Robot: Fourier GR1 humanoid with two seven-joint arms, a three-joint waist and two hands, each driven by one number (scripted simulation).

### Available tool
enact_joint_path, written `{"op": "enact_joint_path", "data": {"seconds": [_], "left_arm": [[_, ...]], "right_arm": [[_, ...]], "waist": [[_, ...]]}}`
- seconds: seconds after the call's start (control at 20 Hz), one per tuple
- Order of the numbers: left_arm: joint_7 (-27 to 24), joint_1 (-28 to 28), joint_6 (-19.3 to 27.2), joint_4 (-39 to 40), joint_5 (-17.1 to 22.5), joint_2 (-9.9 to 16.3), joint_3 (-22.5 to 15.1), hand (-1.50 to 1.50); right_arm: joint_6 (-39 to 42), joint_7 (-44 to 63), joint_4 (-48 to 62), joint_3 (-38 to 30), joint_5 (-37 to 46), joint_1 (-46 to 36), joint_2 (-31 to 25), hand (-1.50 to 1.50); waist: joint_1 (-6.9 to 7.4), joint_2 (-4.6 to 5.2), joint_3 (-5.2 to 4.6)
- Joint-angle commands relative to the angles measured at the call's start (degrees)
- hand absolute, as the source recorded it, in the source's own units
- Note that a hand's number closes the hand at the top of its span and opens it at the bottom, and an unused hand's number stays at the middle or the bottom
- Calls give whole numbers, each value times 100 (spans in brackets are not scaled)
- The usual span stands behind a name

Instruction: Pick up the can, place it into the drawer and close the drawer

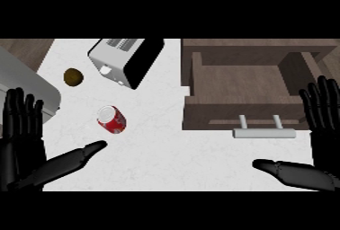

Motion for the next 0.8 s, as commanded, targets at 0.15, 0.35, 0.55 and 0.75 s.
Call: {"op": "enact_joint_path", "data": {"seconds": [0.15,0.35,0.55,0.75], "left_arm": [[1385,255,683,-695,-649,-67,-390,-150],[1290,-336,736,-248,-703,-68,-377,-150],[1129,-698,725,361,-560,-64,-81,-150],[1031,-759,1028,785,-524,-67,-370,-150]], "right_arm": [[-35,-54,233,-106,67,308,79,-150],[208,266,191,-617,-359,-2,-221,-150],[128,248,-221,-355,-171,392,27,-150],[133,411,-77,-336,-19,192,-40,-150]], "waist": [[12,-11,1],[0,-6,-1],[-16,-6,-2],[-13,-4,-2]]}}
